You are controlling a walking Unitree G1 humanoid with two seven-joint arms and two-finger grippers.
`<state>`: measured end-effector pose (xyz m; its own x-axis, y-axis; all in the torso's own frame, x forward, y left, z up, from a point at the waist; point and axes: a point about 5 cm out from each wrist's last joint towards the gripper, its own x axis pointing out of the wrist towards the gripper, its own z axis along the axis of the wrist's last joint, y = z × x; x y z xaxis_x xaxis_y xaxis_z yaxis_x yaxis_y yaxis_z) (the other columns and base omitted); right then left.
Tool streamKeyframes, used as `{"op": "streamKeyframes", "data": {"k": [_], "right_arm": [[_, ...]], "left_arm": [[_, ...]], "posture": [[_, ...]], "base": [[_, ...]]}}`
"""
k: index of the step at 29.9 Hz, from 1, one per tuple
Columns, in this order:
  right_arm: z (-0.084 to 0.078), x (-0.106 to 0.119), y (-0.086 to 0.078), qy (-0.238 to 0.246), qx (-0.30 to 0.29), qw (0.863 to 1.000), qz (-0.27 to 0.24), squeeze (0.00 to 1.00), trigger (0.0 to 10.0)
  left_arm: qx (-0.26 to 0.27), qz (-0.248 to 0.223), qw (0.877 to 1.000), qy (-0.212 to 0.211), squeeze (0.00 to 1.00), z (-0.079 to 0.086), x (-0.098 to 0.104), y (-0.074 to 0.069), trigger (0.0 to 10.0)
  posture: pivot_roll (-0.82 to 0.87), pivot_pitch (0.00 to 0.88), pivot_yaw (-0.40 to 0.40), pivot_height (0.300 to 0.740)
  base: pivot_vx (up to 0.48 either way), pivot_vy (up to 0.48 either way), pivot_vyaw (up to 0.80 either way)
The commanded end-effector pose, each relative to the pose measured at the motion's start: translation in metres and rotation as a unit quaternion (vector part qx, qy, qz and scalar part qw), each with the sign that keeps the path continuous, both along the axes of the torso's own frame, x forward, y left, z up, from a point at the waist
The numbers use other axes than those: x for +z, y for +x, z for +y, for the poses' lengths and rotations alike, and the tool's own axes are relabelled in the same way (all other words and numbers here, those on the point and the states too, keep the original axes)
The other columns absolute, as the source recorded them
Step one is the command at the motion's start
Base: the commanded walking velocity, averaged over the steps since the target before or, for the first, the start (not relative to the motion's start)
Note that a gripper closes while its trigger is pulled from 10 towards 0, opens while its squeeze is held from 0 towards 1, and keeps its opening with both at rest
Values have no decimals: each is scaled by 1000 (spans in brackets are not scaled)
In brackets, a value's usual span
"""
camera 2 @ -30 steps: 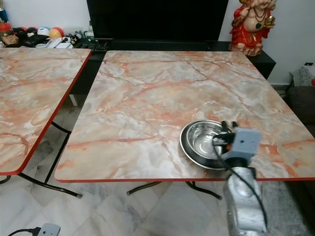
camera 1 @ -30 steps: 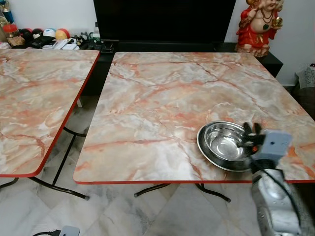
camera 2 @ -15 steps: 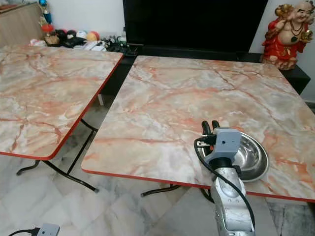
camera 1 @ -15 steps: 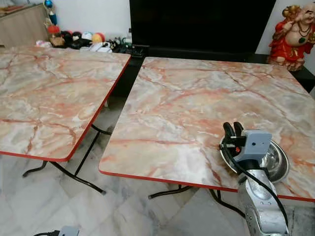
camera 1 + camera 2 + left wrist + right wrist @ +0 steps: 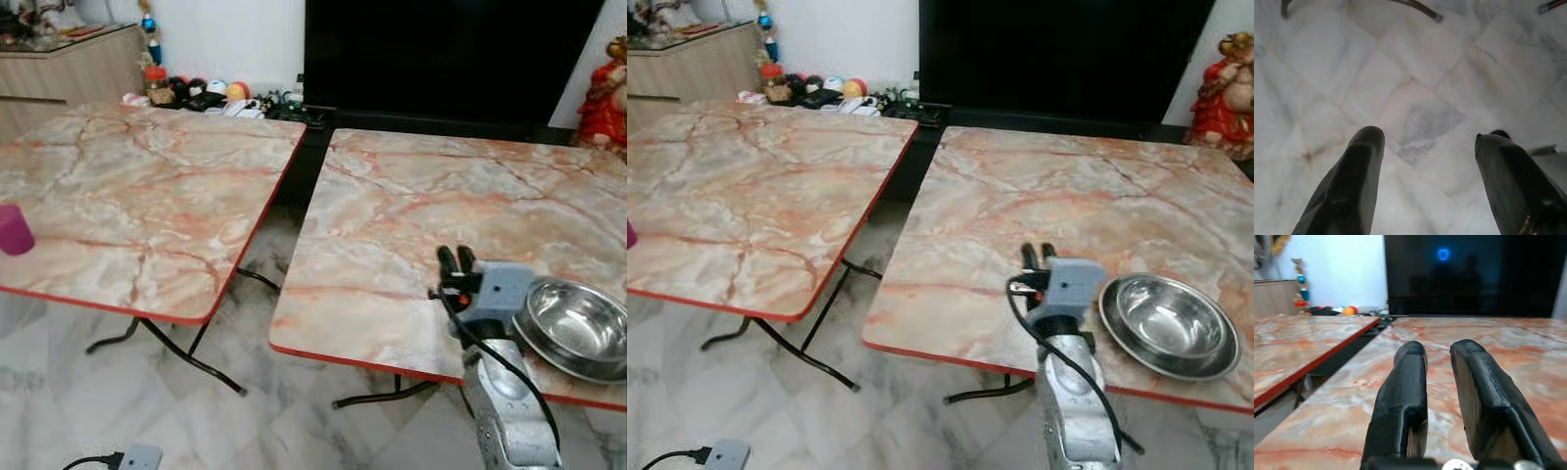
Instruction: Setting the table
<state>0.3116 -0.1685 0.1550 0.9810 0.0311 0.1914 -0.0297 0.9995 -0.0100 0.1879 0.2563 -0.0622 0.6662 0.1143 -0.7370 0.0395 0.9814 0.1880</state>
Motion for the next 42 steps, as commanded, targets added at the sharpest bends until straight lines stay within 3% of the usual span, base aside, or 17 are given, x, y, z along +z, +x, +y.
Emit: {"op": "streamKeyframes", "data": {"k": [1,24,42], "right_arm": [[-7,1,-1,-5,-11,1000,-2,0,10000],[3,6,7,13,-10,1000,-8,0,10000],[8,7,10,15,-6,1000,-8,0,10000]], "left_arm": [[-2,7,1000,-8,0,-6,-3,-3,10000],[3,7,1000,-18,0,-10,-5,-4,10000],[14,29,999,-18,0,-9,-11,-15,10000]], "posture": [[-33,46,3,740],[-16,87,-2,740],[-17,106,-3,740]], "base": [[0,480,0],[0,480,0],[0,480,0]]}}
